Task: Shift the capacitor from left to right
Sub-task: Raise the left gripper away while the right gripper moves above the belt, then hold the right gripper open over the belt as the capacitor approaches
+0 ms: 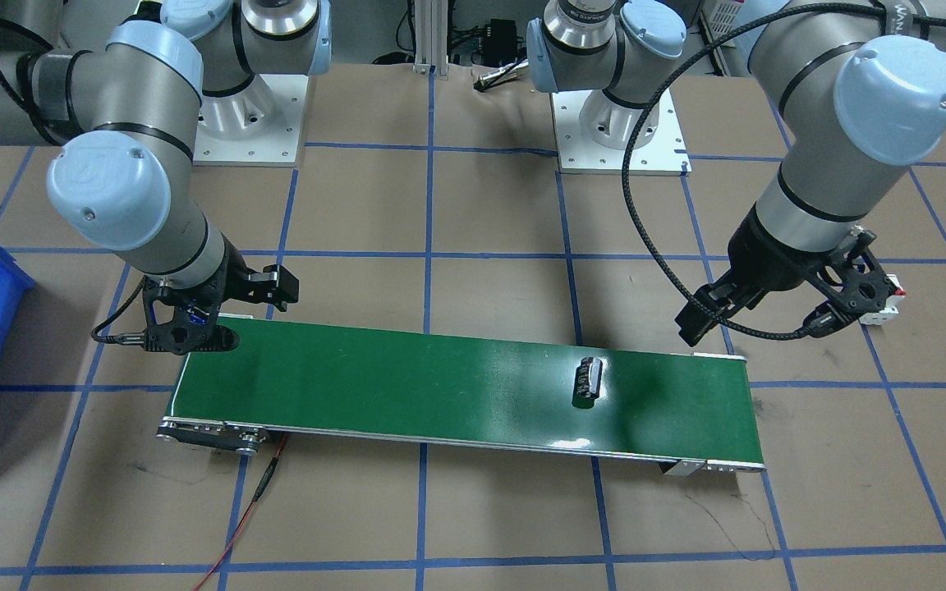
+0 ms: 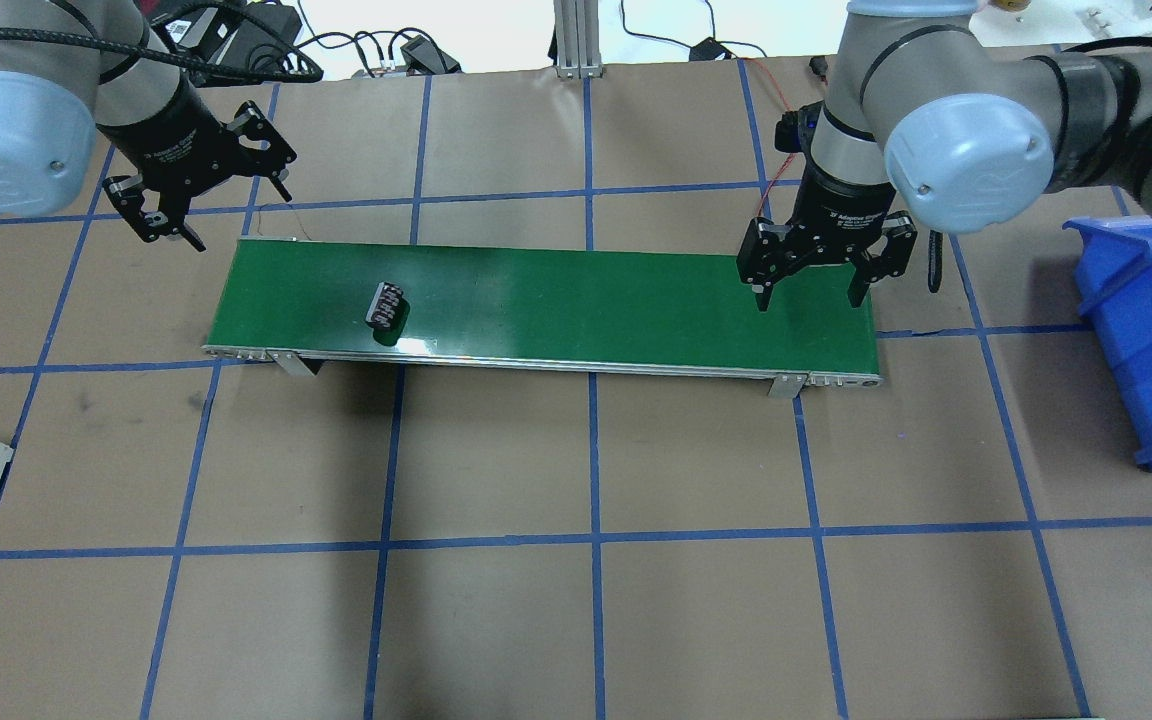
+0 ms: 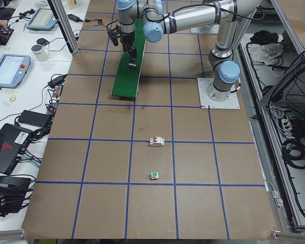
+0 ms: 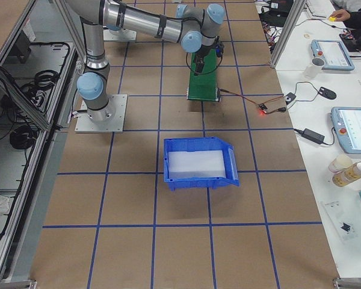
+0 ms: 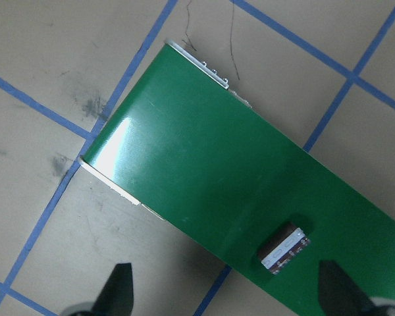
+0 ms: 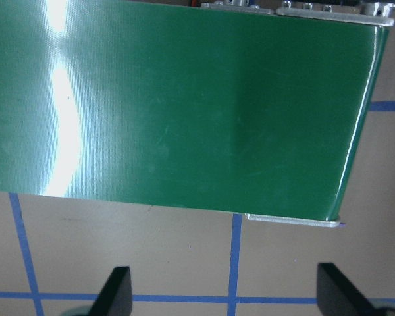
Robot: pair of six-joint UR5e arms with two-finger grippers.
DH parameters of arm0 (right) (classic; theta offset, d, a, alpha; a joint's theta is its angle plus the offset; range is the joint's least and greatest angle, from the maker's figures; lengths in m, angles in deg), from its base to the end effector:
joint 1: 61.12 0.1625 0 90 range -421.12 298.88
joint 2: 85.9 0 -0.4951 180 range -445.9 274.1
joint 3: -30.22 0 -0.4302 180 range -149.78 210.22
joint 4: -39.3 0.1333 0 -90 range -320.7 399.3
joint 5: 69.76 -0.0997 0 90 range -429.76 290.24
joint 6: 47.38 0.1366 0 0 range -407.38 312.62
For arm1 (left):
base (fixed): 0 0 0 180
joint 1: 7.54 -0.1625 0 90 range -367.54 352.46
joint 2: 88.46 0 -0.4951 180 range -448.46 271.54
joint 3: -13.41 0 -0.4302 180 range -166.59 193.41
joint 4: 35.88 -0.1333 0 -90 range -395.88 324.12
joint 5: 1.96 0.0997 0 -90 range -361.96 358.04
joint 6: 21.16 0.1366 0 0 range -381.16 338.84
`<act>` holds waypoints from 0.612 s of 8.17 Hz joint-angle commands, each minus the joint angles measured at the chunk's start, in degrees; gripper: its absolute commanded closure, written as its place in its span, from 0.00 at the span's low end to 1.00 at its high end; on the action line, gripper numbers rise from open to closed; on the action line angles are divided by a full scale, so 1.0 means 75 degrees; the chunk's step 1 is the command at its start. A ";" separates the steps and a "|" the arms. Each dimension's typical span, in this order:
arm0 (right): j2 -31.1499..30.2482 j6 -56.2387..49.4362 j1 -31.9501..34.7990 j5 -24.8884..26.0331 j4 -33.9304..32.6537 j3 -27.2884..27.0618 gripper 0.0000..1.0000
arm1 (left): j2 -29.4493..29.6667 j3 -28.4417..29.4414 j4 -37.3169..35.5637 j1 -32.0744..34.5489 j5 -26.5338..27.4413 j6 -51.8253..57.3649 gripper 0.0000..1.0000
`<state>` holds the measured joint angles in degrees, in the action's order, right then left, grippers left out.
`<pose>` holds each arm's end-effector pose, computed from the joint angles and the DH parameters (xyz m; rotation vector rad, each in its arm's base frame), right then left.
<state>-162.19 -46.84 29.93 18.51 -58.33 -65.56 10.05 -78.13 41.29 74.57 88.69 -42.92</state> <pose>0.1483 -0.5898 0.3458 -0.0089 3.0977 0.3224 -0.0477 -0.6154 0.4455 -0.8026 3.0308 -0.0777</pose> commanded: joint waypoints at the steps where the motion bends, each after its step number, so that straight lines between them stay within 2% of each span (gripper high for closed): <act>1: 0.0140 0.0010 -0.0175 -0.0747 -0.0107 -0.0050 0.00 | -0.0103 0.0087 0.0292 -0.0027 0.0020 0.1164 0.00; 2: 0.0140 -0.0001 -0.0443 -0.1275 -0.0270 -0.0247 0.00 | -0.0080 0.0123 0.0490 -0.0085 0.0043 0.1365 0.00; 3: 0.0140 -0.0048 -0.0631 -0.1454 -0.0654 -0.0481 0.00 | -0.0080 0.0135 0.0712 -0.0132 0.0043 0.1634 0.00; 5: 0.0117 -0.0002 -0.0645 -0.1480 -0.0799 -0.0530 0.00 | -0.0126 0.0426 0.1019 -0.0086 0.0055 0.2289 0.00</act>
<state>-161.24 -47.01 25.70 8.36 -62.94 -68.78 9.34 -76.73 47.06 73.73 89.03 -30.22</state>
